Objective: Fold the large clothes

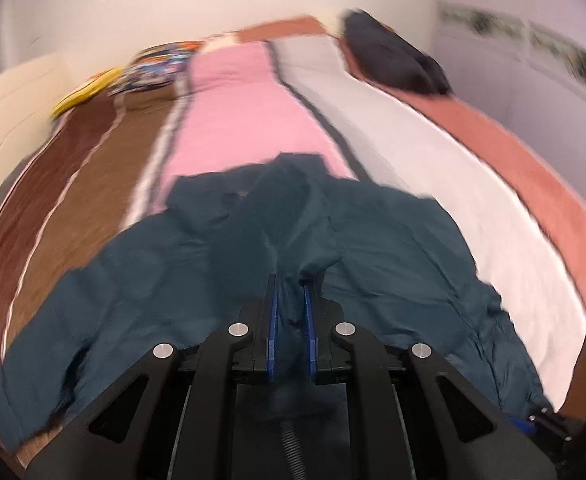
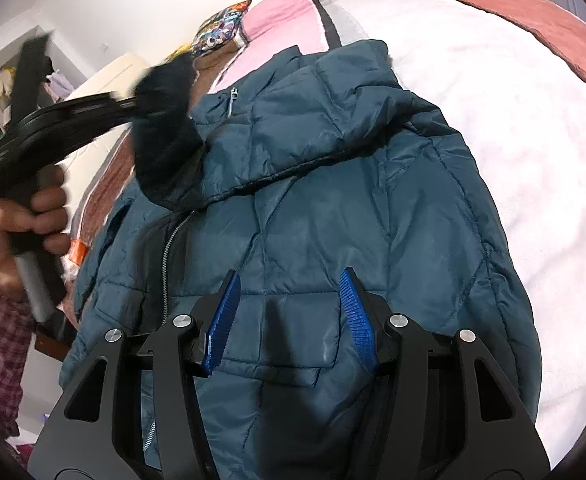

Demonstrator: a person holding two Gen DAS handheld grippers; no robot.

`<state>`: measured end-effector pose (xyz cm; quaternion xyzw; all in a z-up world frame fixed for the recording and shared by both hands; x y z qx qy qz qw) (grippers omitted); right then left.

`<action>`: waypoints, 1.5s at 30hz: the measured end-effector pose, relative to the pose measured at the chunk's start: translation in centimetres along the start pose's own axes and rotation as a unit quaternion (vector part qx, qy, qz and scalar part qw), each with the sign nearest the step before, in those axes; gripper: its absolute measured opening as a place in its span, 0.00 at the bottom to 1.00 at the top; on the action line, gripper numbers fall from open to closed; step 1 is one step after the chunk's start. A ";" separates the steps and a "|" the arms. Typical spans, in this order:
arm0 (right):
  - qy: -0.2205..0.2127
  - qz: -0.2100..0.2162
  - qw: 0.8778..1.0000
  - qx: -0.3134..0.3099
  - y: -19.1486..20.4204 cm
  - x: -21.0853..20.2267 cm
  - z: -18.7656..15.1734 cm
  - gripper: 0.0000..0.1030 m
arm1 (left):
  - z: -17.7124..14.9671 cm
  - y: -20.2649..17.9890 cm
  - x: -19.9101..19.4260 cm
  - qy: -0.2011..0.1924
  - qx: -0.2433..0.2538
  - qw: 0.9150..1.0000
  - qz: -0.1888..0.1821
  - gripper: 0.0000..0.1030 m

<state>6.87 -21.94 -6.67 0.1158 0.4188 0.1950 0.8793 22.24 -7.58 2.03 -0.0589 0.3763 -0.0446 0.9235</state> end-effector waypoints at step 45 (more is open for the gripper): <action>0.046 -0.049 0.994 -0.086 5.5 2.3 0.5 0.51 | -7.9 24.1 -2.9 0.046 -0.302 0.952 0.031 0.60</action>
Point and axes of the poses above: each gripper's, at about its wrist camera, not at the fingertips, and x roughly the way its jaws point, y to its left, z to its top, the point moved 7 cm from there along x, roughly the way its jaws point, and after that the axes turned 14 degrees about -x, right-handed, at the moved point
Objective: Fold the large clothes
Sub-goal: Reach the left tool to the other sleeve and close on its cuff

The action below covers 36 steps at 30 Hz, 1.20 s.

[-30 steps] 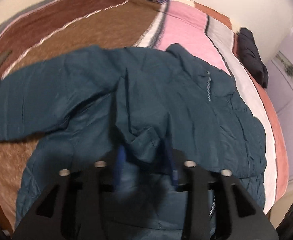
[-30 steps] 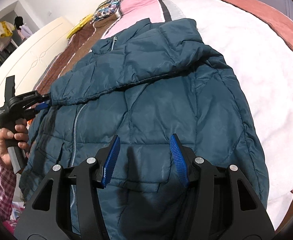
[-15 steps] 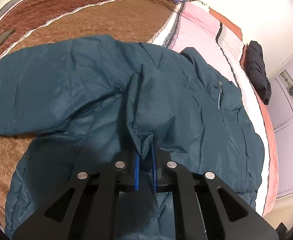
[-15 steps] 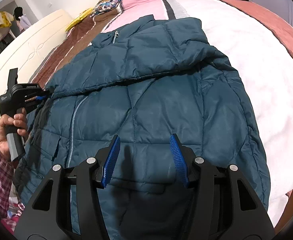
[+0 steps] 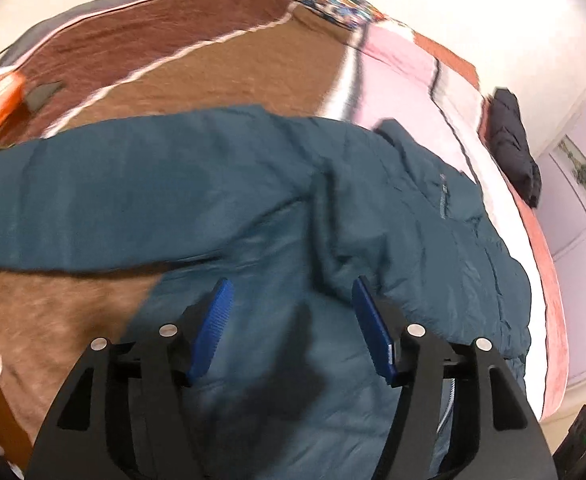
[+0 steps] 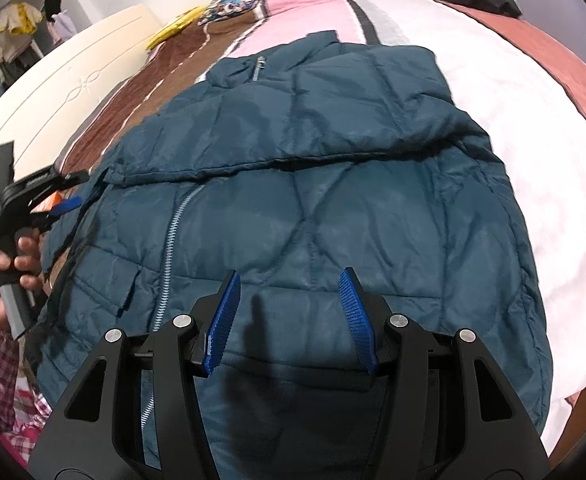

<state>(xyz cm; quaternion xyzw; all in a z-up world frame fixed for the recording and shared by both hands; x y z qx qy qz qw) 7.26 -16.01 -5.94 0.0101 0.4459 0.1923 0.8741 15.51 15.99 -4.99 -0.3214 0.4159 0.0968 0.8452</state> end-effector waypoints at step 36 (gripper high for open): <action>0.018 0.014 0.998 -0.053 6.0 2.6 3.1 0.50 | 7.6 26.2 -1.1 -0.094 -0.409 0.907 0.013 0.07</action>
Point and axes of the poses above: each gripper's, at about its wrist camera, not at the fingertips, and x roughly the way its jaws point, y to its left, z to its top, the point moved 7 cm from there along x, roughly the way its jaws point, and after that the axes turned 14 degrees about -x, right-handed, at the moved point
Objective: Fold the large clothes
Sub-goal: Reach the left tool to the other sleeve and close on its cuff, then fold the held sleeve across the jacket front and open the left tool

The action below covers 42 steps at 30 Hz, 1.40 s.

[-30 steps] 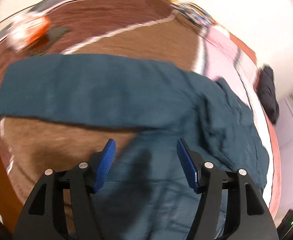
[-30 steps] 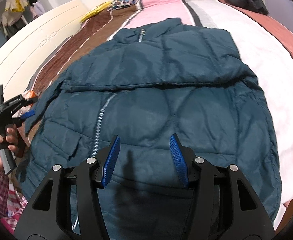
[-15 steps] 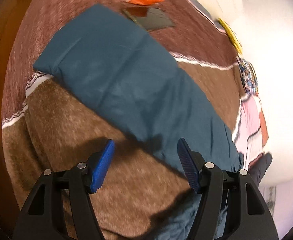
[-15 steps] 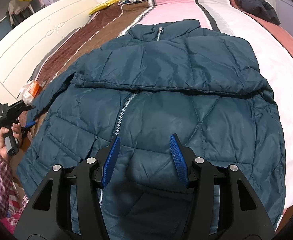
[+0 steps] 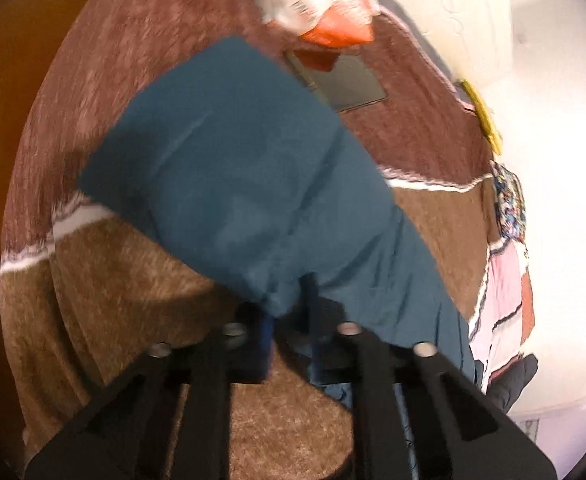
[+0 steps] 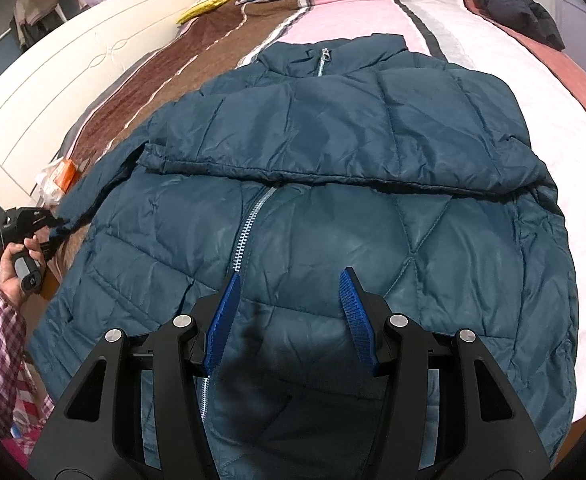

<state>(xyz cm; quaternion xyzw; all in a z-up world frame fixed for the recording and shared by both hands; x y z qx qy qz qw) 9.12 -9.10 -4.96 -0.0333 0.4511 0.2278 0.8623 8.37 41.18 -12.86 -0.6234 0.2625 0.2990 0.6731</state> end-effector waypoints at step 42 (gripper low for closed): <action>-0.056 -0.012 0.990 0.130 -9.2 -4.9 -3.6 0.51 | -43.4 -14.9 -2.5 0.211 0.588 0.773 -0.109 0.46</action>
Point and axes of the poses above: each gripper's, at about its wrist camera, not at the fingertips, and x roughly the way its jaws point, y to its left, z to its top, the point moved 7 cm from there along x, roughly the way its jaws point, and after that the axes turned 14 degrees about -x, right-handed, at the moved point
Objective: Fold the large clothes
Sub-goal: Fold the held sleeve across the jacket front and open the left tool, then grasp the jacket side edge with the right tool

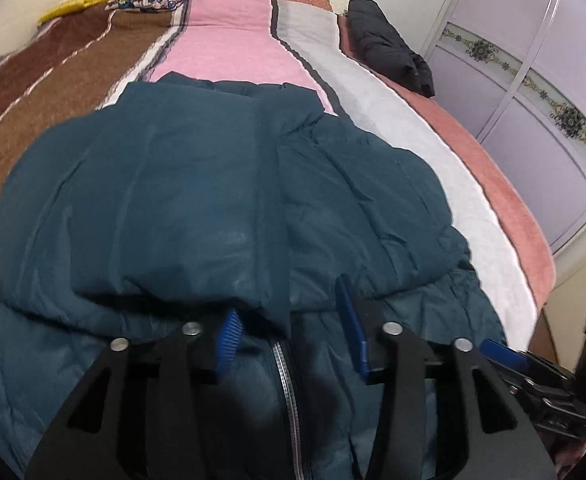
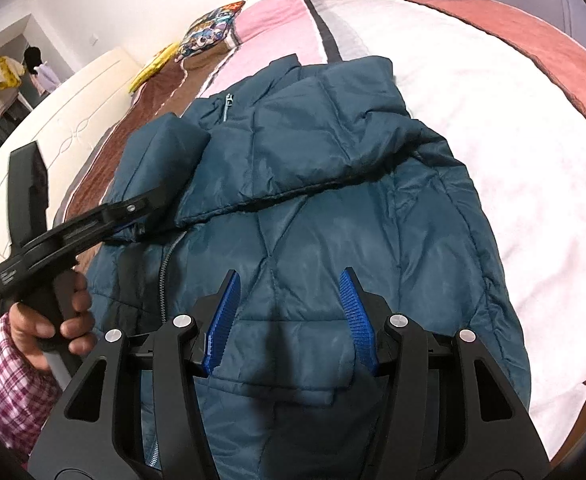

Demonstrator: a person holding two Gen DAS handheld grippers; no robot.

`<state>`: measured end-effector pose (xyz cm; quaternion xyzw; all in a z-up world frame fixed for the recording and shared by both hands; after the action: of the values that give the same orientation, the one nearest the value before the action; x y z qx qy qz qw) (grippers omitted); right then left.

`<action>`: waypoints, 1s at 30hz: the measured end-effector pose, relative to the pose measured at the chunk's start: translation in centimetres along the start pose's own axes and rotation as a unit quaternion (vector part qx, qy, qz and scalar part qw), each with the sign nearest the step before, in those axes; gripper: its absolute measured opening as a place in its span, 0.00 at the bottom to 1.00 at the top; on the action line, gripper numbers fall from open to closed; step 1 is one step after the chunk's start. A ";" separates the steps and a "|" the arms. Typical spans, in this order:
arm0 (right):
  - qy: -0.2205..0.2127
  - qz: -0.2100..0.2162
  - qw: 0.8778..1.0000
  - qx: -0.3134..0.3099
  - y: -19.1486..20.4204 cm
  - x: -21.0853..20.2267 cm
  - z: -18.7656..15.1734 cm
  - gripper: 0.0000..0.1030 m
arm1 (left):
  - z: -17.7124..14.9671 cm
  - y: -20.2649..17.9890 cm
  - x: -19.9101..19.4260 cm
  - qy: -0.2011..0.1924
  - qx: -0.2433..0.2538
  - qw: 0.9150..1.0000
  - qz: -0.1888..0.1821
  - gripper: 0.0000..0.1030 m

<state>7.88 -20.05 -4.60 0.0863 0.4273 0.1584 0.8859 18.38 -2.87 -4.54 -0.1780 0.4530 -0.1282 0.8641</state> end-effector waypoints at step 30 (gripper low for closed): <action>-0.008 -0.166 0.915 -0.369 19.5 12.8 9.6 0.07 | -4.2 12.1 -12.5 -0.087 -0.134 0.987 -0.004 0.54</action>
<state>18.85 2.54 -2.41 -0.3172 0.3393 0.1549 0.8719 8.69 12.03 -2.66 -0.3041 0.3883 -0.0538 0.8682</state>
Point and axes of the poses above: each gripper's, at about its wrist camera, not at the fingertips, and x roughly the way its jaws point, y to its left, z to its top, the point moved 7 cm from there along x, roughly the way its jaws point, and after that the axes turned 14 degrees about -x, right-handed, at the moved point
